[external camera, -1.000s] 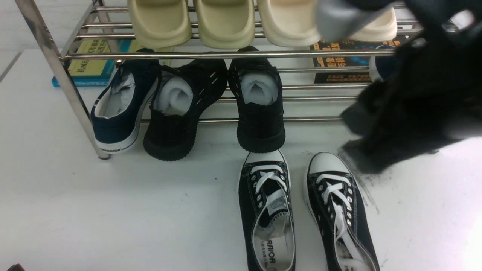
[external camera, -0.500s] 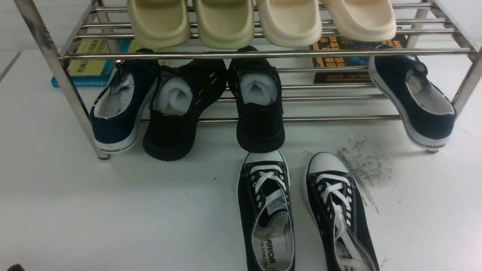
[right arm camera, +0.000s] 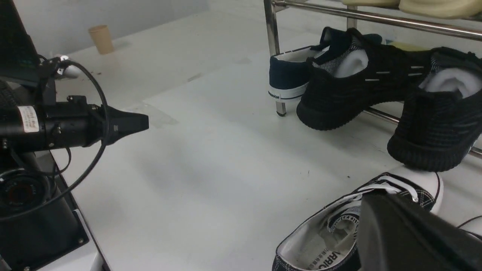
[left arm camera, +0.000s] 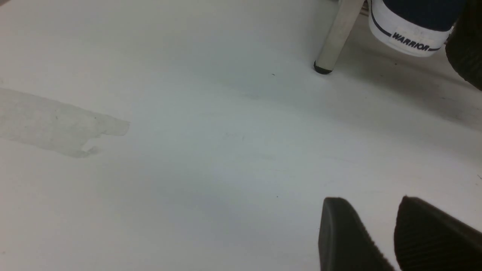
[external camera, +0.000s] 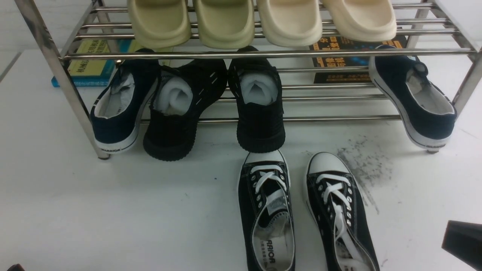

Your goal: Take the shoes off the shelf with your hand on the white table.

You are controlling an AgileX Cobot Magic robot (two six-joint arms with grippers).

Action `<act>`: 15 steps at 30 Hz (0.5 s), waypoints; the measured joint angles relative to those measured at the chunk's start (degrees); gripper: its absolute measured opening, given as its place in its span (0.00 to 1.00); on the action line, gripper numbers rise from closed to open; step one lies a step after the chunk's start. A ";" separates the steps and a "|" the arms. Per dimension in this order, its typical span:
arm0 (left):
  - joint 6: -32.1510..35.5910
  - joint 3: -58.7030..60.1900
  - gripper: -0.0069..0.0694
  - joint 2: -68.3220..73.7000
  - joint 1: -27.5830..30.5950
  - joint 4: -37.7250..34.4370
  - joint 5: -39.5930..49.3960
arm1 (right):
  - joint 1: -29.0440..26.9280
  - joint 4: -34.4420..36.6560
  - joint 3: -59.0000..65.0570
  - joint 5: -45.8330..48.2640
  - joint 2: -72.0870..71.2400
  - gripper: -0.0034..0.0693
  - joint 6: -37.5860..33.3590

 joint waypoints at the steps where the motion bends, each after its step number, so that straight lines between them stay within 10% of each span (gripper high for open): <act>1: 0.00 0.00 0.41 0.00 0.00 0.00 0.00 | 0.00 -0.35 0.04 -0.08 0.00 0.04 0.00; 15: 0.00 0.00 0.41 0.00 0.00 0.00 0.00 | 0.00 -3.89 0.06 -0.29 0.00 0.05 0.06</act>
